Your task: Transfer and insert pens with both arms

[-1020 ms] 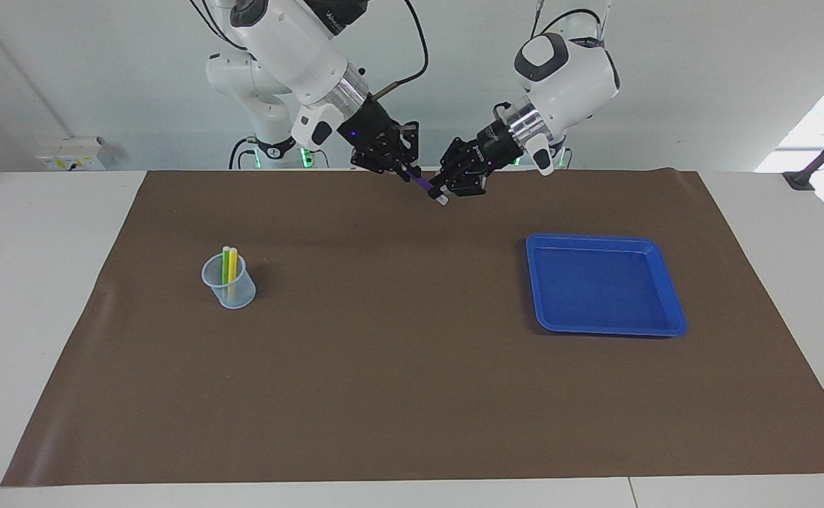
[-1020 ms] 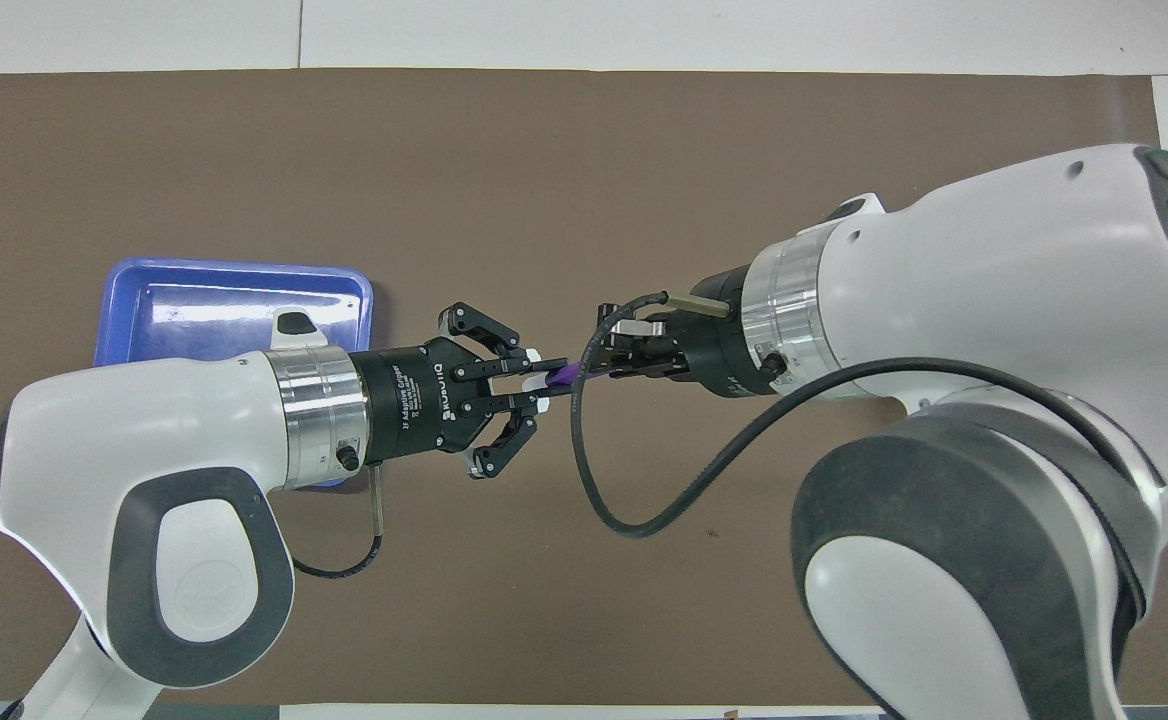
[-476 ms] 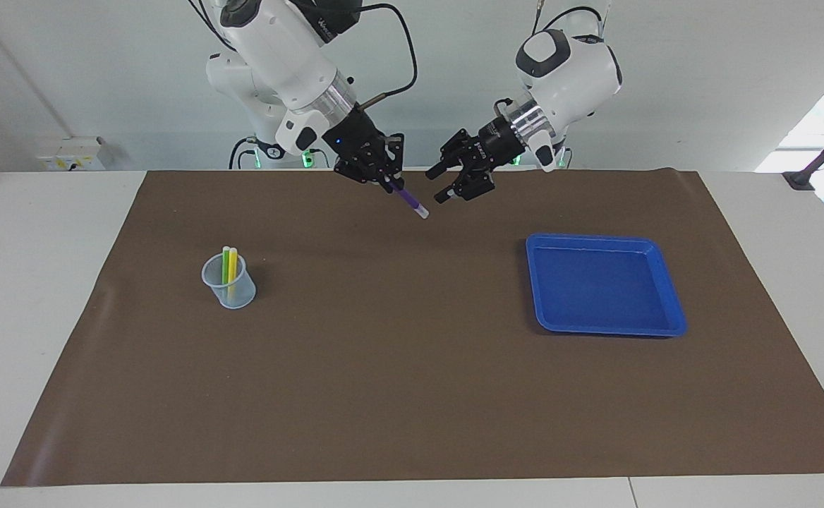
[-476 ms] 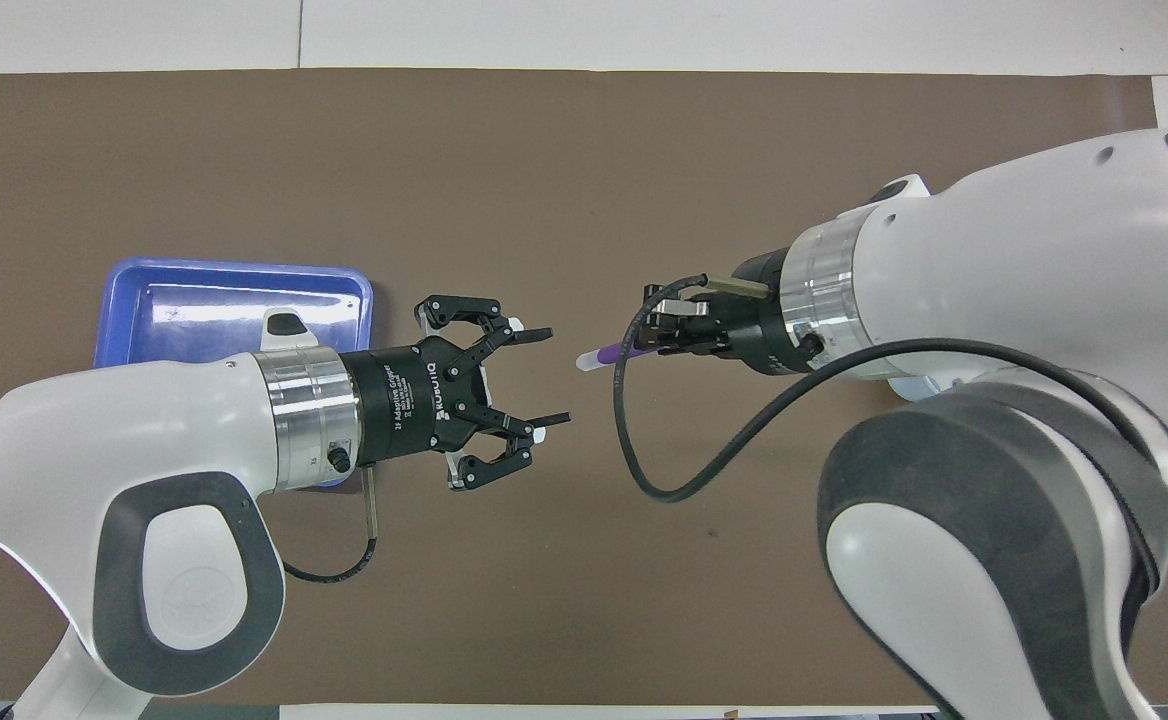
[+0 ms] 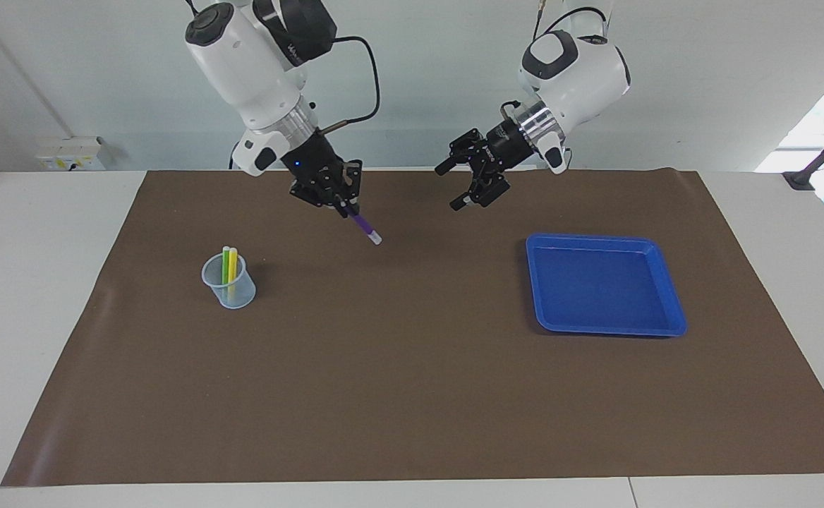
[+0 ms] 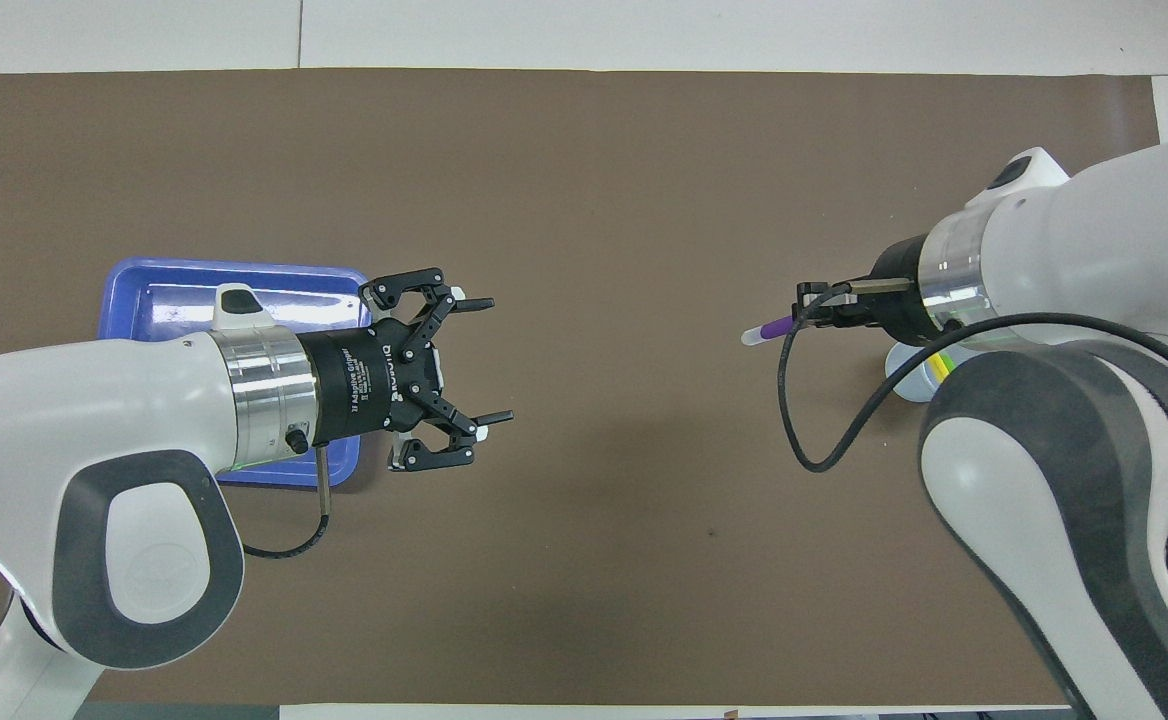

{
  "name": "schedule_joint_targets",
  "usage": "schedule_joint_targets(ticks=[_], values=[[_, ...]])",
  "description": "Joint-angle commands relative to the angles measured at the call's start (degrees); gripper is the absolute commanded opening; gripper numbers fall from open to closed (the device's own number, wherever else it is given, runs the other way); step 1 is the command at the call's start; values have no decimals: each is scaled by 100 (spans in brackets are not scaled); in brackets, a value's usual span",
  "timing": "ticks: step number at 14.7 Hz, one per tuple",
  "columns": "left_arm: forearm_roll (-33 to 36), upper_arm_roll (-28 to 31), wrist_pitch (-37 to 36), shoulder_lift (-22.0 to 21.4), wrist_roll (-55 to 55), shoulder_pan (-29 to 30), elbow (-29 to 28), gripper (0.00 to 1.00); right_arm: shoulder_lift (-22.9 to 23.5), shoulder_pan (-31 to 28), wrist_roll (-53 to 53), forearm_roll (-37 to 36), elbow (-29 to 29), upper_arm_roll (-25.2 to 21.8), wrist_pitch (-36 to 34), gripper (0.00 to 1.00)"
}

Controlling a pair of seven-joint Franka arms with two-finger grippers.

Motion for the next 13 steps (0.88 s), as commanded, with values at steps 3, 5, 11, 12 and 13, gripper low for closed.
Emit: schedule_joint_targets(ticks=[3,5,11,12,13], values=[[1335,25,-896,-154,1567,748,-86,100,-330,-64,-1122,-937,-498,-520,139,0],[1967,43,-1255,-102,2452,1021,106,100,-435,-64,-1631,-1192,-796,-793,367,0],[3435,60,-3081,574,5197,1963,1615,100,-488,-73,-2591,-1448,-1377,-1452,939,0],[3787,52,-3329,697,5417,1954,1897,100,-488,-73,-2627,-1448,-1447,-1488,1001,0],[4225,51,-3644,829,5672,1911,2231,100,-488,-81,-2645,-1457,-1509,-1514,1045,0]])
